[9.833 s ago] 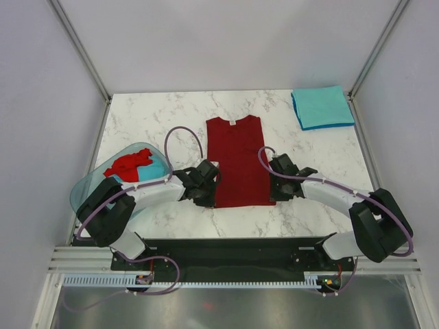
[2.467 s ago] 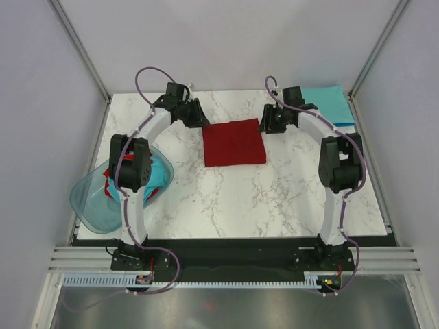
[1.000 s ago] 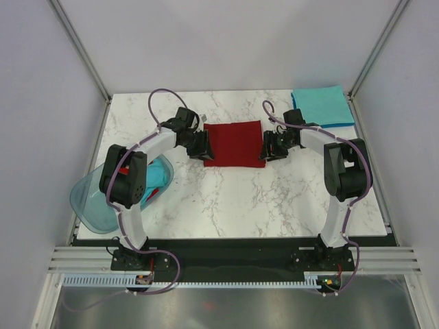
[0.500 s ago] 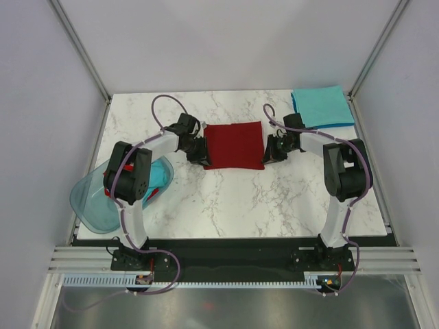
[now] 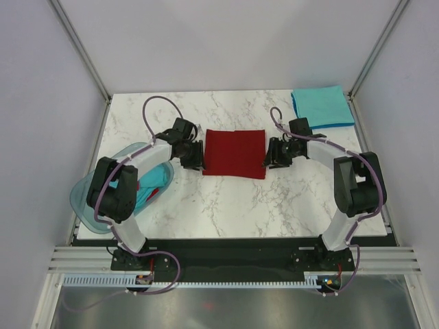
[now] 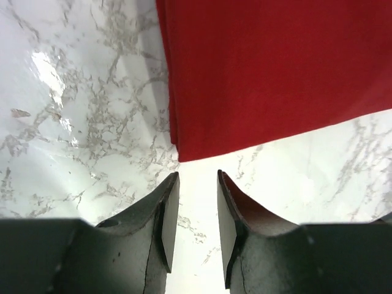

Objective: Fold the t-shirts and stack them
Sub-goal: Fold the tshirt

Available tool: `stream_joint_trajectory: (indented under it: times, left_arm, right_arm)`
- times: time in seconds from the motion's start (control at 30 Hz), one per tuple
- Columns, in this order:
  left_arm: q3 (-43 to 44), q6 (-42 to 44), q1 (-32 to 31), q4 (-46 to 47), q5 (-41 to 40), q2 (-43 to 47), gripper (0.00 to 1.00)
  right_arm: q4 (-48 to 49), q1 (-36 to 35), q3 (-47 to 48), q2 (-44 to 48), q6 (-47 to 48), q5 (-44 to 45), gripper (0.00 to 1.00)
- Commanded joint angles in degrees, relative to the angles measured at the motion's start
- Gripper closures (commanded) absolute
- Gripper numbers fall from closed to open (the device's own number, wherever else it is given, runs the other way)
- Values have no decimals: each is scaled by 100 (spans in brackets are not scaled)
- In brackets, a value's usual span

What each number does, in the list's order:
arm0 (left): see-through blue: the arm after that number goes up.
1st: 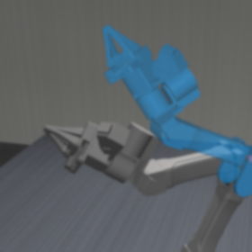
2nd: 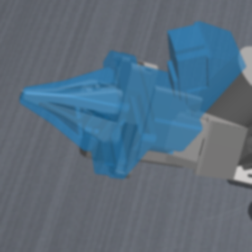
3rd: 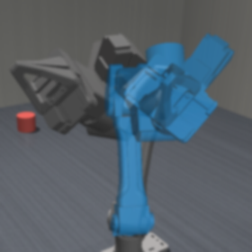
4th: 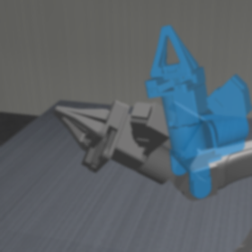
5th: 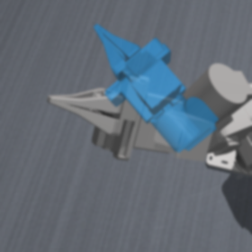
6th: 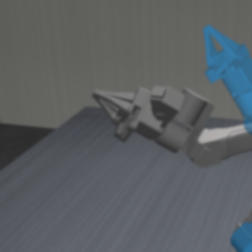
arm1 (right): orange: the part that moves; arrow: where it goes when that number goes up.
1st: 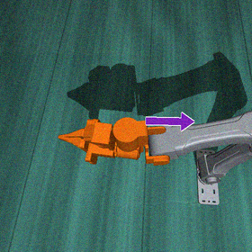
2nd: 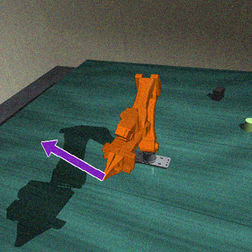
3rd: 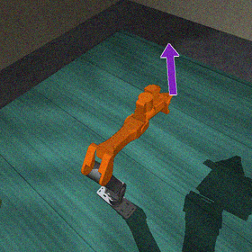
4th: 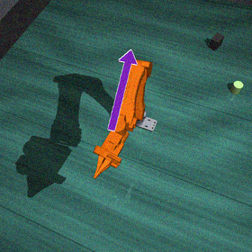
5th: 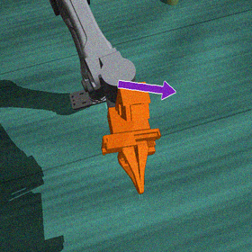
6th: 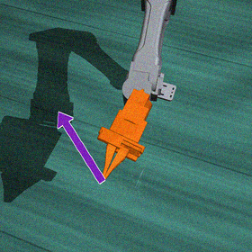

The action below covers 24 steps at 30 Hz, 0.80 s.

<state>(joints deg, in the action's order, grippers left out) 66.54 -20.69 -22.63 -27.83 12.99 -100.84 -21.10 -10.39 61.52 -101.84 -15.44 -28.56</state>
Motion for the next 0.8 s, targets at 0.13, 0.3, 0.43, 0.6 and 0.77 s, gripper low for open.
stream_joint_trajectory:
  times: [0.13,0.3,0.43,0.6,0.77]
  left_arm:
    - [1000,-155,4,68,586,-303,62]
    - [1440,-41,4,59,669,-954,63]
    - [1590,12,4,68,652,-1368,64]
    - [1590,56,4,59,476,-1614,64]
    - [1555,74,13,59,310,-1694,64]
  right_arm:
    - [-43,169,1476,-528,392,96,45]
    - [-254,257,2680,-1548,831,17,45]
    - [-141,450,3173,-2032,1008,-291,53]
    - [-69,521,3700,-2621,1149,-686,53]
    - [-26,661,3973,-3007,1096,-976,66]
